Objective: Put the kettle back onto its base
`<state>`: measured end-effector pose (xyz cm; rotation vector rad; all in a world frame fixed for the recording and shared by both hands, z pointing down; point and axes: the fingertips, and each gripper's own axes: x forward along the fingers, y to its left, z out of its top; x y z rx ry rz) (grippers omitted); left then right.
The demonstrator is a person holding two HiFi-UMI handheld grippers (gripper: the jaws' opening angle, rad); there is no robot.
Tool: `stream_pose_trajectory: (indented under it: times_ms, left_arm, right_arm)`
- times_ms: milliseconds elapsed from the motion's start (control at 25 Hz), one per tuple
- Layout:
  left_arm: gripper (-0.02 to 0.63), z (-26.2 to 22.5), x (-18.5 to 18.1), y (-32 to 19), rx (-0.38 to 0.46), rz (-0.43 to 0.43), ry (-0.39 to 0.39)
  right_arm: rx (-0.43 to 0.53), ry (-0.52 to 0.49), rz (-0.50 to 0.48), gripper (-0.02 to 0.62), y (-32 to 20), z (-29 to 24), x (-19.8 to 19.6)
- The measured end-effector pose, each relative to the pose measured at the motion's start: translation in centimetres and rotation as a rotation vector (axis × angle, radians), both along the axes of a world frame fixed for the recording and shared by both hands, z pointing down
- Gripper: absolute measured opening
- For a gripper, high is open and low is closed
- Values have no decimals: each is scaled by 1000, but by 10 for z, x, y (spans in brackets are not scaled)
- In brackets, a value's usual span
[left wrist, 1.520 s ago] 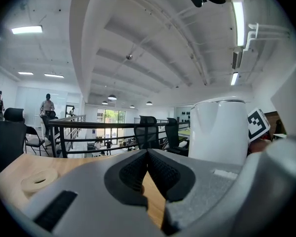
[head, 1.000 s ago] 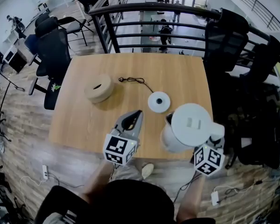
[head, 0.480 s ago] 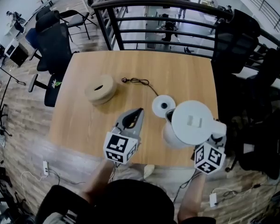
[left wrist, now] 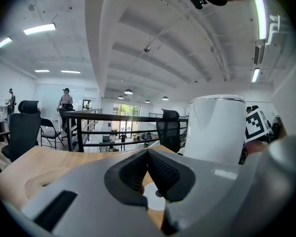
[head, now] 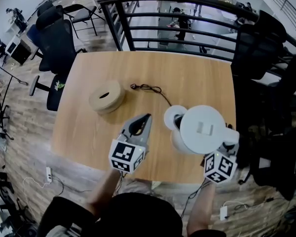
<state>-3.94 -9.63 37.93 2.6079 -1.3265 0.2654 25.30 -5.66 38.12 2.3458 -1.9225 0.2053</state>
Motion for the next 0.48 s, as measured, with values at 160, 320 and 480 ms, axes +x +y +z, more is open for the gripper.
stream_pose_trajectory:
  times_ms: [160,320,480]
  left_arm:
    - [2,13,-1,-16,-17,-9,-7]
    - [2,25,0,-29,-33,-16,-13]
    - [2,33,-2,-39,-48,-26,-15]
  right_arm:
    - [1,-8,-10,60,-21,12,-2]
    - [3,-11,-18,60,-39,26,-1]
    - [2,-10,-28,60,-55,33,-5]
